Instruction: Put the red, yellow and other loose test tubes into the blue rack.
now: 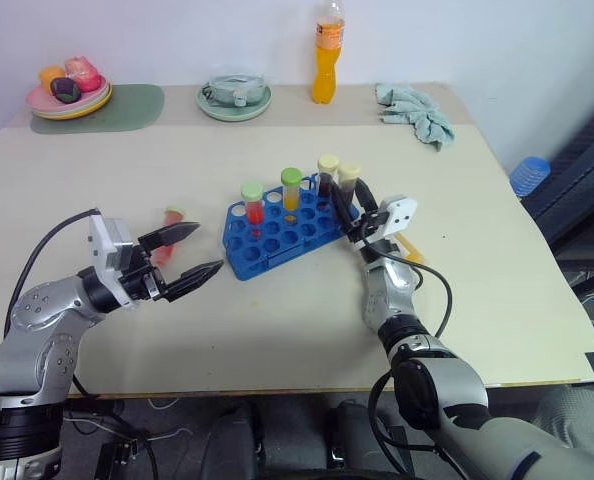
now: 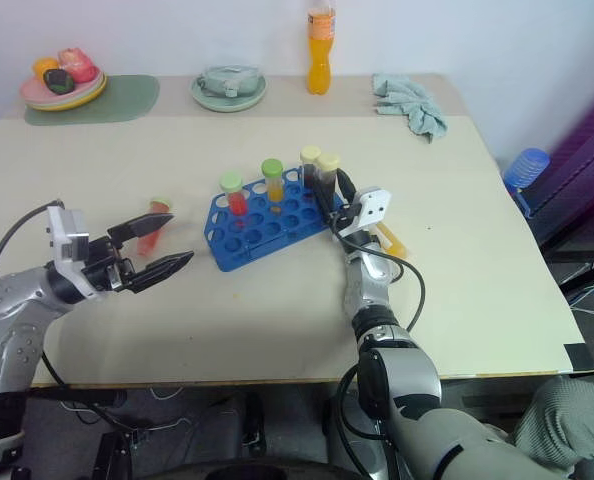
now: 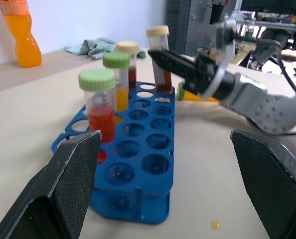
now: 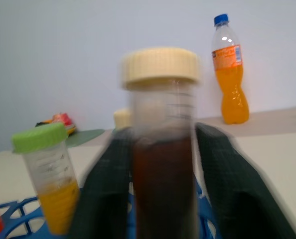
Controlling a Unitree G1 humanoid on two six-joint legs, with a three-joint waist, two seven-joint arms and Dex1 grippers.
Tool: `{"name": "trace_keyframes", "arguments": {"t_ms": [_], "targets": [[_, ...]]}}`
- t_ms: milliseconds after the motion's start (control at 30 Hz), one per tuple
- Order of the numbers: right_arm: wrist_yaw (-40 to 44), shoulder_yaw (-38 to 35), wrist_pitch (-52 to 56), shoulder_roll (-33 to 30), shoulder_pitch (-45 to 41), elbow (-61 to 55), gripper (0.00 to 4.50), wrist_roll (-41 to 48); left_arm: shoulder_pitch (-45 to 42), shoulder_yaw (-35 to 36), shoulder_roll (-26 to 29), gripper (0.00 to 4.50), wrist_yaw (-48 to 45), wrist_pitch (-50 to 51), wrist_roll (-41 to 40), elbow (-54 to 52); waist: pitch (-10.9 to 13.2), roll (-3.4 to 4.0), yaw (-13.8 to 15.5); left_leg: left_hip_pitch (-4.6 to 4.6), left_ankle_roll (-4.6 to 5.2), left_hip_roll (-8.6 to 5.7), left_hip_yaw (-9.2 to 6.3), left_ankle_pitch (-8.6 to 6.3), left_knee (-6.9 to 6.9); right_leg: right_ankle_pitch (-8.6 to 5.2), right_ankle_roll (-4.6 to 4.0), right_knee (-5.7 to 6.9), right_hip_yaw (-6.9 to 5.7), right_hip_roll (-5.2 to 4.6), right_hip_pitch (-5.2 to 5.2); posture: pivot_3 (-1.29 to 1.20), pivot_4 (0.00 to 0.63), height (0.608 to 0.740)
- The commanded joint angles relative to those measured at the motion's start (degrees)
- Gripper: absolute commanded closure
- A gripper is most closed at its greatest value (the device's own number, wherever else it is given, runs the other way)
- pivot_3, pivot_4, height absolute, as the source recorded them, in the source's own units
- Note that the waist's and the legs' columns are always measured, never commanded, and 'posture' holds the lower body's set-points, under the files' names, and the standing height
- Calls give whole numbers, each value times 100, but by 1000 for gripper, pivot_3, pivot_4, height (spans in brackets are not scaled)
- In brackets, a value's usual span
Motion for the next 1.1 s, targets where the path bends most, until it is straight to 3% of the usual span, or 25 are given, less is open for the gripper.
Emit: {"name": "trace_keyframes", "arguments": {"t_ms": [33, 67, 233, 400, 500, 600, 733, 900, 1000, 1100], "targets": [[-84, 124, -254, 7, 252, 20, 250, -264, -188, -56, 59, 238, 104, 137, -102, -267, 0, 0, 2, 0, 0, 0, -1, 0, -1, 0, 0, 0, 0, 0, 0, 0, 150, 740], [-198, 179, -349, -33, 265, -56, 49, -389, -220, -79, 50, 238, 111, 161, -102, -267, 0, -1, 0, 0, -1, 0, -1, 0, -1, 0, 0, 0, 0, 0, 0, 0, 150, 740], [-527, 412, -417, -245, 386, -871, 49, -746, -393, -236, -34, 238, 98, 167, -62, -149, 2, 3, 18, -1, -1, -1, 0, 0, -1, 0, 0, -2, 0, 0, -2, 0, 150, 740], [-675, 743, 406, -661, 819, -2534, 49, -987, -573, -419, -154, 238, 29, 93, 16, 60, 7, 9, 21, -8, 0, -4, 2, 0, 0, 0, 0, -5, 1, -4, -8, 0, 150, 740], [-980, 922, 1535, -995, 1325, -4205, 49, -1246, -692, -520, -213, 238, 16, 83, 57, 135, 8, 11, 19, -8, -1, -3, 0, 1, -1, 0, 0, -1, 1, -2, -11, 0, 150, 740], [-1017, 1001, 3541, -1602, 1891, -6225, 49, -1167, -825, -637, -273, 238, -24, 46, 101, 244, 10, 14, 31, -10, -1, -3, 1, 1, -2, 0, 1, -2, 3, -2, -13, 0, 150, 740], [-521, 823, 6383, -2771, 2059, -8107, 49, 156, -975, -760, -369, 238, -80, -19, 163, 372, 12, 18, 41, -12, 2, -4, 1, -1, -1, 0, 1, -5, 4, -3, -13, 0, 150, 740], [-637, 498, 9134, -3768, 1670, -8383, 49, 1019, -1081, -880, -451, 238, -185, -116, 239, 481, 9, 13, 28, -10, 29, -2, -3, -17, -5, 0, -2, -8, 3, 3, -13, 0, 150, 740], [-480, 696, 9910, -4338, 1450, -7930, 49, 976, -1109, -942, -489, 238, -279, -239, 322, 587, 10, 13, 62, -14, 37, -5, 0, -21, -2, 0, -1, -17, 3, -1, -11, 0, 150, 740], [-504, 903, 10314, -4507, 1152, -7448, 49, 887, -1099, -975, -525, 238, -332, -349, 366, 671, 10, 12, 76, -15, 43, -7, 3, -25, -3, 0, -1, -22, 3, -2, -13, 0, 150, 740]]}}
